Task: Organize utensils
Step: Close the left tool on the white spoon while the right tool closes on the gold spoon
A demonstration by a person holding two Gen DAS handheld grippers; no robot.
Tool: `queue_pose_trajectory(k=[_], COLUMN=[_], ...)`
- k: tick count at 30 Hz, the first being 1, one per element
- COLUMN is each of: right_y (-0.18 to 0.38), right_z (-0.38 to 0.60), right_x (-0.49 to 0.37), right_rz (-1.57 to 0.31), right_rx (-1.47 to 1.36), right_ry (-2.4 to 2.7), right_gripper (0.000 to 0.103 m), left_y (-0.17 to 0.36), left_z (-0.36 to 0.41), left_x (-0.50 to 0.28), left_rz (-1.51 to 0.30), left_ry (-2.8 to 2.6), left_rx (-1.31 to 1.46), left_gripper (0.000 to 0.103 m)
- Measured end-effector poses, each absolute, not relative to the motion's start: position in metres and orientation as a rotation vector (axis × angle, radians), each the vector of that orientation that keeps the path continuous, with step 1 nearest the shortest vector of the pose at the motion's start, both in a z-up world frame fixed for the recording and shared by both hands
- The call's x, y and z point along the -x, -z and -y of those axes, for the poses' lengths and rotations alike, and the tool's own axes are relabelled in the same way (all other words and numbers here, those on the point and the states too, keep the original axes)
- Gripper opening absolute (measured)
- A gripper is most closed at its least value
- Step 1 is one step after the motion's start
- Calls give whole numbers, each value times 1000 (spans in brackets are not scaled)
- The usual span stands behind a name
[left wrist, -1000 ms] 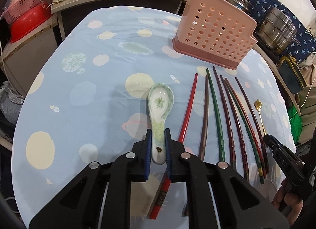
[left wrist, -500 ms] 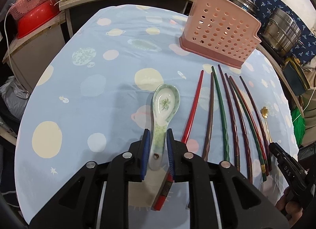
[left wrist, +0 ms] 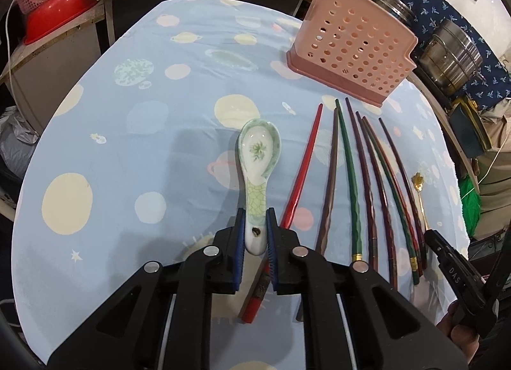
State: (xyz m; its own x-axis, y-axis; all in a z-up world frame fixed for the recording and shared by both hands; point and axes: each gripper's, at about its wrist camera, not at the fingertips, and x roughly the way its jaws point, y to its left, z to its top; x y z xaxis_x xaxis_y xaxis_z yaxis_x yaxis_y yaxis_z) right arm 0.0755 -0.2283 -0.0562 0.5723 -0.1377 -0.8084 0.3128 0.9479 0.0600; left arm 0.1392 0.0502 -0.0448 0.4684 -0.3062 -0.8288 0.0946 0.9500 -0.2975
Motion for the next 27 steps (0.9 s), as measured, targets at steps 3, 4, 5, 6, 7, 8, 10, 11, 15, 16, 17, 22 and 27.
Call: queue_pose_trajectory(k=[3, 4, 5, 6, 7, 8, 10, 11, 15, 16, 17, 22, 27], right_y=[56, 56, 56, 55, 55, 55, 55, 55, 55, 54, 53, 45, 31], right_z=[228, 228, 228, 228, 228, 227, 227, 227, 226, 226, 226, 224, 225], right_x=[-72, -71, -71, -70, -70, -69, -69, -69, -68, -67, -66, -60, -51], right_rz=[-928, -928, -928, -927, -927, -927, -927, -928, -928, -928, -926, -910, -877], right_rx=[-212, -214, -215, -215, -215, -214, -215, -214, -214, -214, -214, -209, -211], right_ry=[266, 266, 265, 265, 264, 264, 262, 263, 260, 260, 259, 258, 261], right_gripper=[10, 10, 10, 10, 10, 10, 10, 10, 10, 10, 10, 10, 9], left_y=[41, 42, 43, 46, 48, 49, 51, 51, 48, 46, 44, 33, 16], left_z=[-51, -53, -54, -55, -56, -56, -55, -55, -53, -53, -53, -51, -51], left_x=[-138, -139, -140, -141, -142, -142, -142, -142, -141, -140, -139, -132, -124], left_rz=[-1049, -1049, -1056, -1067, -1073, -1078, -1080, -1081, -1068, -1060, -1055, -1014, -957], left_ry=[239, 229, 228, 228, 230, 234, 239, 239, 258, 261, 265, 249, 233], left_rx=[223, 231, 237, 246, 254, 259, 255, 254, 260, 257, 257, 218, 172], left_gripper=[13, 13, 14, 14, 14, 14, 14, 14, 12, 12, 12, 11, 10])
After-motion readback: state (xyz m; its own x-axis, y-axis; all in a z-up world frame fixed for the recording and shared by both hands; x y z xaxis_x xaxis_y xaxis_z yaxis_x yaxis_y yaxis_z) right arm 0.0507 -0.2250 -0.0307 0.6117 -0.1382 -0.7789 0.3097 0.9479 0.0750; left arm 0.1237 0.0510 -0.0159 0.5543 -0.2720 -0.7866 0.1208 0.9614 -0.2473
